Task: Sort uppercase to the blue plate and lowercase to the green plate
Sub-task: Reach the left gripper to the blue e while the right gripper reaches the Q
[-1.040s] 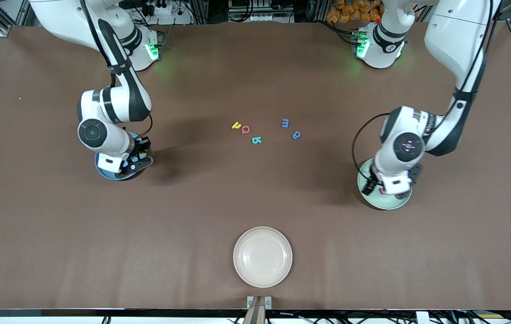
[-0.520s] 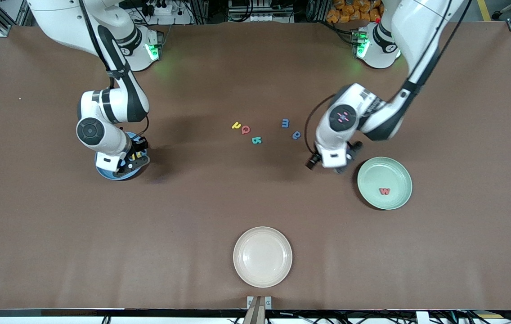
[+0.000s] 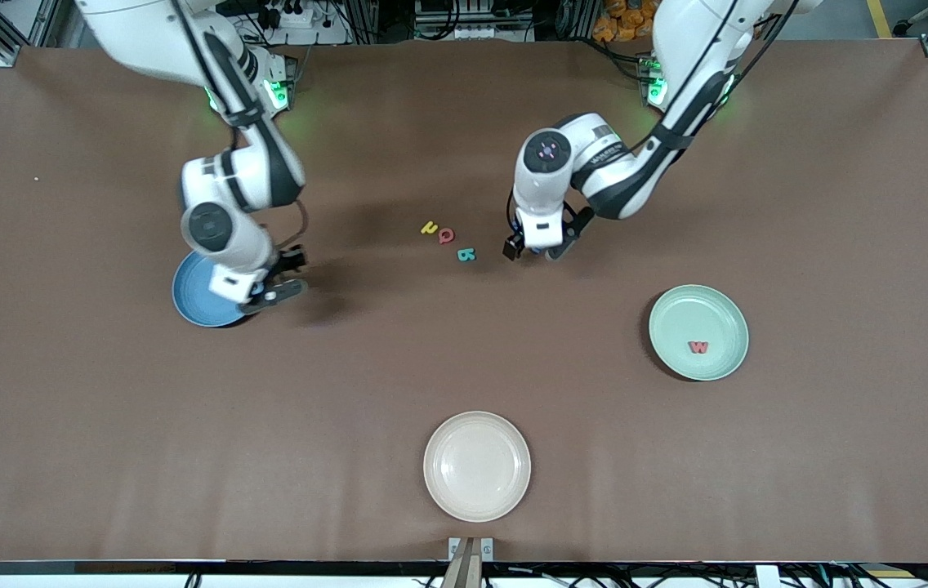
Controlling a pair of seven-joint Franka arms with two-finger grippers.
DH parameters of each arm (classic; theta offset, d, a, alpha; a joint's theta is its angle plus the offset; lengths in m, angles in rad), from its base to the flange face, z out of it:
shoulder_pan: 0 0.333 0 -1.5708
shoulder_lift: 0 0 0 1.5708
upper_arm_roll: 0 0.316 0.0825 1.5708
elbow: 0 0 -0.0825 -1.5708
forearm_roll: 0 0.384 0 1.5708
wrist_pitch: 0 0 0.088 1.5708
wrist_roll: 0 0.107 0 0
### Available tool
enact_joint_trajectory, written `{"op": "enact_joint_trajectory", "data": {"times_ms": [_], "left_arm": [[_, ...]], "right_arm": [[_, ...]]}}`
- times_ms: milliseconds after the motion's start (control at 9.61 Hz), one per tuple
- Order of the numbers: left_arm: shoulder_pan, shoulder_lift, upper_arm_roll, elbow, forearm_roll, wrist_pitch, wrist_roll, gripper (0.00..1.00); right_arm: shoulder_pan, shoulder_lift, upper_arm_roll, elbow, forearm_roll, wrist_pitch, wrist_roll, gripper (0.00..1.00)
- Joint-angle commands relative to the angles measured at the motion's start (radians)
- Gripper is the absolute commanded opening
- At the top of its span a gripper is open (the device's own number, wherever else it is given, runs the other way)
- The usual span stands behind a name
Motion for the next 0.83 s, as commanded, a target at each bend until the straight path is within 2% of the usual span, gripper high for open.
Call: {"op": "enact_joint_trajectory", "data": {"times_ms": [0, 312, 520, 728], "left_arm": [[0.034, 0.000, 0.004, -0.038, 0.100, 0.039, -0.060, 1.00], [0.073, 0.003, 0.004, -0.038, 0.130, 0.072, -0.060, 1.00], [0.070, 0.006, 0.004, -0.046, 0.161, 0.101, -0.060, 1.00], [0.062, 0.010, 0.002, -0.066, 0.196, 0.127, -0.060, 1.00]], "right_arm": [[0.007, -0.015, 0.111, -0.002, -0.001, 0.041, 0.169, 0.64], [0.061, 0.005, 0.235, 0.027, -0.018, 0.133, 0.407, 0.64], [0.101, 0.042, 0.254, 0.093, -0.073, 0.132, 0.409, 0.67], [0.163, 0.079, 0.263, 0.144, -0.182, 0.135, 0.413, 0.67]]}}
